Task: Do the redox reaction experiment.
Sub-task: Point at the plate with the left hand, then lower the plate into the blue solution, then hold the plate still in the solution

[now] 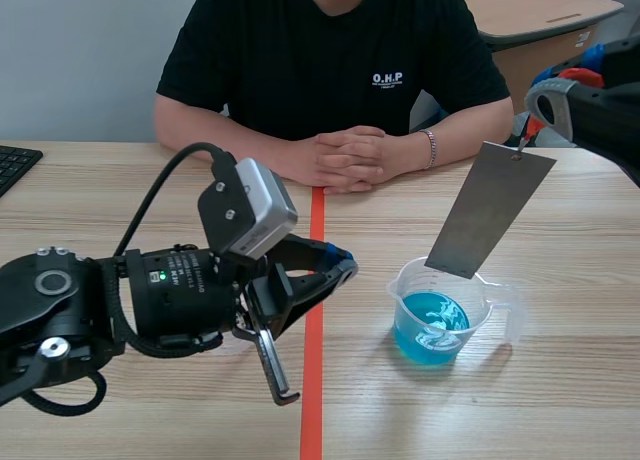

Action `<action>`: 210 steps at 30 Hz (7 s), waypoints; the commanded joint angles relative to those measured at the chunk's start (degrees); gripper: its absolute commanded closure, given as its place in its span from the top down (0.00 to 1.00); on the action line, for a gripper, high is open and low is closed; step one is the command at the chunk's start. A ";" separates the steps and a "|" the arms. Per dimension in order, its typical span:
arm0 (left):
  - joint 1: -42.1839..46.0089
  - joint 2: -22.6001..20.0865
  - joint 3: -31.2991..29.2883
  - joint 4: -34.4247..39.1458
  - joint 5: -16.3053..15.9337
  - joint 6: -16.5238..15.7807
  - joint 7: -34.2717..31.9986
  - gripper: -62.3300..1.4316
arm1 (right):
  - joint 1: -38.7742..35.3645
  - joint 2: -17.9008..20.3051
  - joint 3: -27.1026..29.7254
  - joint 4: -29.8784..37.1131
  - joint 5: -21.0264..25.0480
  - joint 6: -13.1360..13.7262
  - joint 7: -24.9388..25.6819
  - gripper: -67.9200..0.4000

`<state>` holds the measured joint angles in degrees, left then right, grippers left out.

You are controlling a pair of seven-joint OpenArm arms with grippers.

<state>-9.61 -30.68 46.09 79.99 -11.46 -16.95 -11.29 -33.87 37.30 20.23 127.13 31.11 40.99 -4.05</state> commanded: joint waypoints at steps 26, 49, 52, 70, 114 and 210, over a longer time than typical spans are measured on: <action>-9.49 15.32 4.92 -14.05 2.93 2.49 -1.86 0.09 | 0.85 0.31 0.07 0.20 0.63 -0.39 1.01 0.03; -9.46 15.41 4.92 -15.87 4.48 0.74 -2.82 0.10 | 0.87 0.31 0.07 0.20 0.66 -0.39 1.05 0.03; -9.49 15.39 4.92 -15.87 4.50 0.74 -2.82 0.10 | 0.87 0.31 0.07 0.20 0.66 -0.39 1.05 0.03; -9.46 15.39 4.92 -15.87 4.72 0.50 -2.78 0.10 | 0.87 0.31 0.07 0.20 0.66 -0.39 1.07 0.03; 46.93 -18.64 -42.25 8.96 -6.14 5.73 -4.33 0.10 | 0.85 0.31 0.07 0.17 0.59 -0.39 0.96 0.03; 69.72 6.21 -56.39 8.90 -5.46 16.20 2.19 0.10 | 16.72 -2.27 -21.81 -26.08 -15.98 0.66 8.94 0.03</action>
<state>60.29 -24.29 -10.48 88.49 -16.78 -0.67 -8.34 -17.96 34.61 -1.63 100.86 14.96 41.60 4.69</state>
